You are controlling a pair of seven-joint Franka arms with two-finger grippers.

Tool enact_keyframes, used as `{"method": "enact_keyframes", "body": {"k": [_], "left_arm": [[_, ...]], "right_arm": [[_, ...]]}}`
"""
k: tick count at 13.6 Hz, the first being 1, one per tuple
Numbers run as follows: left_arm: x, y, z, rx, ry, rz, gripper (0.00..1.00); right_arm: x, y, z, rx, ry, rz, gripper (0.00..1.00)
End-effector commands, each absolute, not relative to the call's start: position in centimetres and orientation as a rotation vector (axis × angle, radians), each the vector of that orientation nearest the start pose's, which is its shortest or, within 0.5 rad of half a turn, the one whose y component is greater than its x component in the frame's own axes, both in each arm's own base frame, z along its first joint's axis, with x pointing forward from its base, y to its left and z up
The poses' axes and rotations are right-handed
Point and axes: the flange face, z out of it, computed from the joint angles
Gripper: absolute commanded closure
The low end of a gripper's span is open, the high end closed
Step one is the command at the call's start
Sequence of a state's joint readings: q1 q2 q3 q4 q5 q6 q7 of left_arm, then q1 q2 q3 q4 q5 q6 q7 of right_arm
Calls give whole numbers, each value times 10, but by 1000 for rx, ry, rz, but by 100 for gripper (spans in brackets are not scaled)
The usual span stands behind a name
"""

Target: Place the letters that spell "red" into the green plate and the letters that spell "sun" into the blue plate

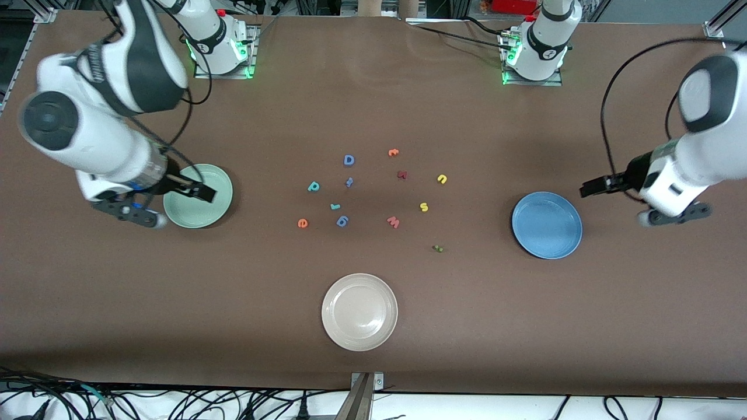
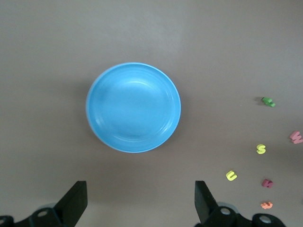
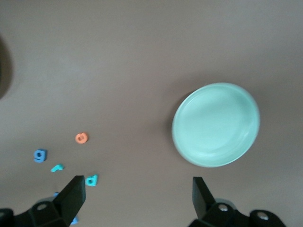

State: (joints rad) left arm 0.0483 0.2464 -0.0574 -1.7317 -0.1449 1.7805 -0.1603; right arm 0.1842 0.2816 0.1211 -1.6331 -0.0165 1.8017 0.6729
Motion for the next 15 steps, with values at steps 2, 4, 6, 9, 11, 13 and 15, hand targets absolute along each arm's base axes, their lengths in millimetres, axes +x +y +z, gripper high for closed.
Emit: {"method": "enact_keyframes", "body": {"k": [2,4,6,9,11,13,15], "left_arm": [[630,-66,392,-3292,-233,437,0],[637,-114,373,-3313,-227,497,0],[646,-171,358,-3282,-357,447,0],[651,-233,313,-3255,-549,359,0],[652,-264,280,-3238,-682,288,0],[657,-279,250,-3221,-794,223,0],[657,-292,226,-3185,-856,173,0]], "right_arm": [[592,248,401,-3105,746,221,0],[581,274,365,-3111,762,242,1],[560,294,324,-3086,788,188,1],[539,308,278,-3077,774,186,1],[534,318,251,-3054,778,238,1],[530,323,228,-3008,799,242,1],[524,327,204,-2982,809,245,1]]}}
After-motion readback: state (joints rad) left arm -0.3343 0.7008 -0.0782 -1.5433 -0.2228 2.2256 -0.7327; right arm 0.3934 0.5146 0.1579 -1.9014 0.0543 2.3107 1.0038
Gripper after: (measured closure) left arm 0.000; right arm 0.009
